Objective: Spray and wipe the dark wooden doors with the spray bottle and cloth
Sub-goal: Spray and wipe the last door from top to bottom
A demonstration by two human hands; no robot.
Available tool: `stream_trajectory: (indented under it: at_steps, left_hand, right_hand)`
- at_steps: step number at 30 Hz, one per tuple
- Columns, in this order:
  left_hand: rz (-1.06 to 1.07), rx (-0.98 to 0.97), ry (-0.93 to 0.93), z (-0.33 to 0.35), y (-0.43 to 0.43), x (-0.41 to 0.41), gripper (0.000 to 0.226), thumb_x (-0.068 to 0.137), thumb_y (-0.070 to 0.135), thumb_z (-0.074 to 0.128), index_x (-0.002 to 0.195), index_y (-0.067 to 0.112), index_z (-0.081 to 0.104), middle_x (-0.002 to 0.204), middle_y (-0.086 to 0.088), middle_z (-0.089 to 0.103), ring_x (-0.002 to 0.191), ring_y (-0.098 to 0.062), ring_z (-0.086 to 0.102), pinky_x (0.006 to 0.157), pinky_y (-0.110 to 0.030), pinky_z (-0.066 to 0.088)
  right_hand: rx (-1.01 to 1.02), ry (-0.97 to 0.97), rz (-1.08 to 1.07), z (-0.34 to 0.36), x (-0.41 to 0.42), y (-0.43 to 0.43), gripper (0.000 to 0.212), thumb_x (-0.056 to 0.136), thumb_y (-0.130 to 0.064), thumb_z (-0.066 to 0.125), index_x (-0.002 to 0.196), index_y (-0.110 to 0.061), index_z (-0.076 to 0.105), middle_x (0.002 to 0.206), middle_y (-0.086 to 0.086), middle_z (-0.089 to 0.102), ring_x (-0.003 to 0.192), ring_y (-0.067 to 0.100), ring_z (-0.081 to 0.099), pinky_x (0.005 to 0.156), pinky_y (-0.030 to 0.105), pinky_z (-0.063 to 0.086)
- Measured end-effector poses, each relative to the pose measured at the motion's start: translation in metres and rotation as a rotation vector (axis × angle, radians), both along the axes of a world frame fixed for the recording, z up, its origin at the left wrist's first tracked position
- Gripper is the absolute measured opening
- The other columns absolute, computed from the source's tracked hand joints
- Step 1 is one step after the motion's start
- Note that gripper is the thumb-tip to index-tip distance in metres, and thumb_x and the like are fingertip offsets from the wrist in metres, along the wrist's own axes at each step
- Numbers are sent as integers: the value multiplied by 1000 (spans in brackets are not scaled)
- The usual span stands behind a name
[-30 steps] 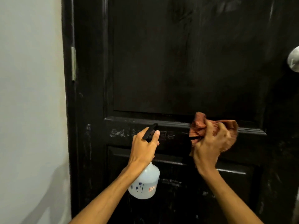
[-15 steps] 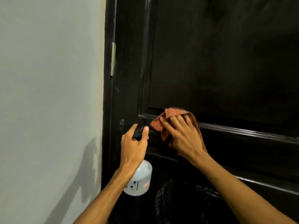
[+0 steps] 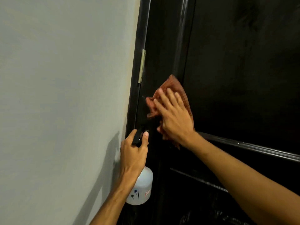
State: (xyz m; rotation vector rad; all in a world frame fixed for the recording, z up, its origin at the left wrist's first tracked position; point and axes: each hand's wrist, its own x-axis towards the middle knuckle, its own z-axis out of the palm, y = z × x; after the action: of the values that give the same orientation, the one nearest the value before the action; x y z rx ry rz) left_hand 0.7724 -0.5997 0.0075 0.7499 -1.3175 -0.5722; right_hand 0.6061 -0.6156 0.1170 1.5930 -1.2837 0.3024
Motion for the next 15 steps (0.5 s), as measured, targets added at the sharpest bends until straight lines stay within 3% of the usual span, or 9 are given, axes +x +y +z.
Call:
stream_trajectory:
  at_steps: [3, 5, 7, 9, 11, 13, 15]
  left_hand:
    - [27, -19, 7, 10, -3, 10, 23, 100, 43, 59, 96, 23, 68, 76, -1, 71, 53, -17, 59, 49, -36, 52]
    - [61, -40, -4, 14, -6, 14, 24, 101, 43, 58, 94, 22, 67, 75, 0, 70, 54, -21, 60, 52, -39, 54]
    - [83, -54, -11, 16, -9, 17, 25, 102, 41, 58, 90, 20, 67, 72, -3, 70, 52, -25, 60, 53, -49, 55]
    - [96, -56, -10, 15, -10, 19, 25, 102, 42, 58, 87, 22, 65, 71, -2, 69, 51, -25, 60, 53, -50, 55]
    - [100, -60, 10, 10, -9, 23, 29, 99, 50, 55, 87, 26, 65, 71, 2, 70, 52, -20, 61, 50, -42, 53]
    - [92, -55, 17, 2, -6, 25, 35, 95, 56, 51, 94, 25, 67, 72, 6, 69, 55, -15, 62, 54, -33, 53]
    - [91, -41, -11, -12, -5, 27, 31, 97, 52, 54, 97, 24, 68, 73, 8, 69, 61, -14, 65, 59, -37, 58]
  right_hand:
    - [280, 247, 38, -26, 16, -17, 66, 90, -40, 50, 153, -20, 47, 159, 12, 41, 149, 34, 33, 128, 48, 11]
    - [196, 210, 50, 3, 27, -28, 61, 90, -41, 44, 147, -21, 53, 147, 9, 52, 136, 31, 44, 125, 47, 20]
    - [94, 61, -3, 38, 38, -40, 66, 92, -46, 31, 151, -22, 47, 156, 12, 44, 146, 32, 35, 126, 50, 16]
    - [60, 44, -30, 39, 44, -51, 70, 96, -50, 38, 159, -21, 35, 169, 12, 23, 157, 32, 15, 129, 51, 6]
    - [128, 106, 15, -5, 48, -52, 73, 96, -46, 53, 160, -19, 31, 170, 12, 18, 158, 32, 11, 129, 51, 3]
    - [282, 182, 83, -77, 43, -41, 78, 92, -42, 62, 160, -17, 33, 167, 13, 28, 156, 33, 19, 129, 50, 6]
    - [511, 290, 9, -125, 36, -24, 85, 86, -47, 65, 159, -14, 34, 162, 13, 35, 152, 34, 27, 129, 49, 8]
